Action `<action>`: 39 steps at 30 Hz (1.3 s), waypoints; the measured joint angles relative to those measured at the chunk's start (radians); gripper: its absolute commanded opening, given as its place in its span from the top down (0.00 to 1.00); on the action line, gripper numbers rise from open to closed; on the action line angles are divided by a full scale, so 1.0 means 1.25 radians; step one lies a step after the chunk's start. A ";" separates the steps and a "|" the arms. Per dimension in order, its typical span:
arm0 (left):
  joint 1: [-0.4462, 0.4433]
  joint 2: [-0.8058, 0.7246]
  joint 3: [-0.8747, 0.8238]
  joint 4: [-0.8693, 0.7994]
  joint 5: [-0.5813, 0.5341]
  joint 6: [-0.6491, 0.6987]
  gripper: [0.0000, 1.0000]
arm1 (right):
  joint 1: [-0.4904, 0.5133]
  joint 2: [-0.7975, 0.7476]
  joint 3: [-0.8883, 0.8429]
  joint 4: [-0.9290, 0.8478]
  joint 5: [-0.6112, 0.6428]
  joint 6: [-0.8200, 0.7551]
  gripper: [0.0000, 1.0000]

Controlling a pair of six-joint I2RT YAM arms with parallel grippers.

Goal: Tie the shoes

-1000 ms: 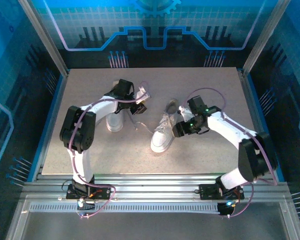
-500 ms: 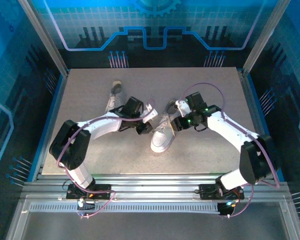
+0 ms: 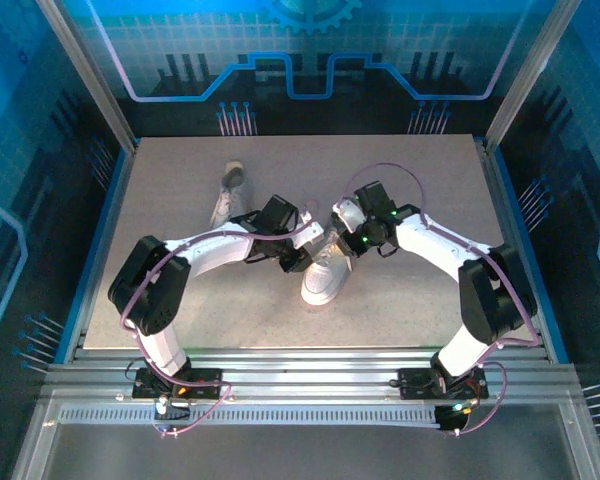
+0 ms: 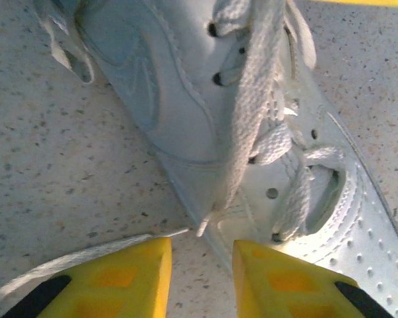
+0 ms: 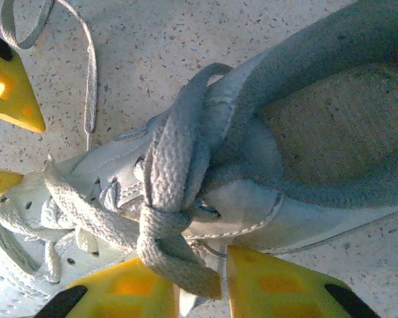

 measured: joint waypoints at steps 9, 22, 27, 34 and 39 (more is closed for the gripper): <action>-0.030 -0.020 -0.027 0.024 -0.003 -0.021 0.59 | -0.051 -0.083 -0.009 -0.013 0.011 -0.029 0.81; 0.096 0.001 0.056 0.131 0.037 0.303 0.51 | -0.061 -0.099 -0.037 -0.025 -0.022 -0.045 0.57; 0.096 0.099 0.126 0.175 0.086 0.408 0.48 | -0.061 -0.099 -0.046 -0.025 -0.038 -0.047 0.49; 0.095 0.166 0.188 0.175 0.171 0.491 0.44 | -0.061 -0.079 -0.047 -0.024 -0.049 -0.047 0.52; 0.091 0.167 0.204 0.132 0.208 0.529 0.44 | -0.061 -0.052 -0.047 -0.024 -0.055 -0.048 0.67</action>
